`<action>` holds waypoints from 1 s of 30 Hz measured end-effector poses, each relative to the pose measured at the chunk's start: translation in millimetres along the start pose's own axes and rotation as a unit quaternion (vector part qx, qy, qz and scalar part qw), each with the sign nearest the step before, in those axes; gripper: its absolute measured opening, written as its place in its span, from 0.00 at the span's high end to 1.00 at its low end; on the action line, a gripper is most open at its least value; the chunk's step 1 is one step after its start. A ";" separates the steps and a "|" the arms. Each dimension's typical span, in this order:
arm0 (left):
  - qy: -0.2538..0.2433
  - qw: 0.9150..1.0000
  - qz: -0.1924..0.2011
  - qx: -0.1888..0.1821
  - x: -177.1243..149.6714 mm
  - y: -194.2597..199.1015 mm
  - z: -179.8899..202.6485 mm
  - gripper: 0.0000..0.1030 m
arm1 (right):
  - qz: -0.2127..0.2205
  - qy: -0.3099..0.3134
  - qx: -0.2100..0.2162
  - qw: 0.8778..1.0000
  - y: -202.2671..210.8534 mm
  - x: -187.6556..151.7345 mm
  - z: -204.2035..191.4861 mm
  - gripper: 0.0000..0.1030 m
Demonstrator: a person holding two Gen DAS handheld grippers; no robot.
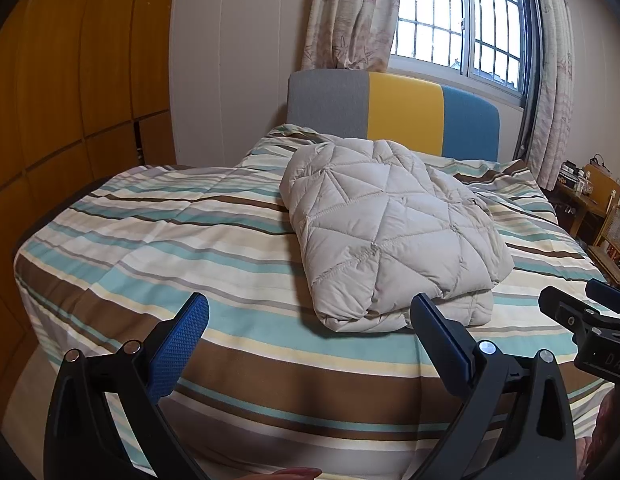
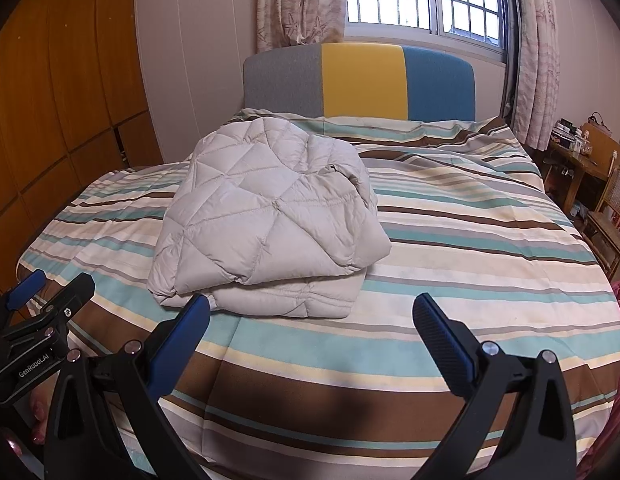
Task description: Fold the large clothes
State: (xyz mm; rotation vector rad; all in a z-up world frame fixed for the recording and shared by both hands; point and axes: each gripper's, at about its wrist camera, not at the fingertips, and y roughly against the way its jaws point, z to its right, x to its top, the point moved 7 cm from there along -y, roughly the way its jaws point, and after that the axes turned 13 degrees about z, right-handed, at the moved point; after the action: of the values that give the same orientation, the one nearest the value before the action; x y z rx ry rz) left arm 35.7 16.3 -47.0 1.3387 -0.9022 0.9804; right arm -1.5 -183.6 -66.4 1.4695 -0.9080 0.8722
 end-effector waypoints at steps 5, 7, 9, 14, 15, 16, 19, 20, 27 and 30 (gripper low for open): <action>0.001 1.000 -0.003 -0.002 -1.3 -0.7 -0.6 0.03 | -0.002 -0.001 0.000 1.000 -0.3 -1.0 0.4 0.02; 0.002 1.000 -0.005 -0.002 -1.8 -0.5 -1.3 0.03 | -0.001 -0.001 -0.001 1.000 -0.2 -0.8 0.6 0.02; 0.002 1.000 -0.005 -0.001 -1.8 0.0 -1.6 0.03 | -0.002 -0.001 0.000 1.000 -0.4 -1.0 0.7 0.02; 0.003 1.000 -0.006 -0.004 -1.9 -0.2 -1.4 0.03 | -0.002 -0.001 -0.001 1.000 -0.3 -0.9 0.7 0.02; 0.003 1.000 -0.007 -0.005 -1.6 -1.3 -2.0 0.03 | -0.002 -0.001 0.000 1.000 -0.6 -0.6 0.7 0.02; 0.004 1.000 -0.008 -0.006 -1.6 -2.0 -2.0 0.03 | -0.002 -0.001 0.000 1.000 -0.5 -0.8 0.6 0.02; 0.005 1.000 -0.011 -0.009 -3.1 -2.4 -0.9 0.03 | -0.003 -0.001 0.000 1.000 -0.5 -1.1 1.7 0.02; 0.005 1.000 -0.012 -0.011 -3.4 -2.9 -0.5 0.03 | -0.003 -0.001 0.000 1.000 -0.7 -1.1 1.7 0.02; 0.007 1.000 -0.014 -0.025 -4.4 -2.8 2.7 0.03 | -0.006 0.000 0.002 1.000 -0.5 -2.1 3.4 0.02; 0.008 0.999 -0.015 -0.035 -4.8 -2.7 6.6 0.03 | -0.008 0.000 0.002 1.000 -1.1 -2.6 4.5 0.02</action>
State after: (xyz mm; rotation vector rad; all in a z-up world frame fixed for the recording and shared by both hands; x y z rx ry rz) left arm 36.7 9.5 -52.2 1.2790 -0.8949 0.9275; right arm -1.5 -187.8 -69.6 1.4780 -0.8942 0.8616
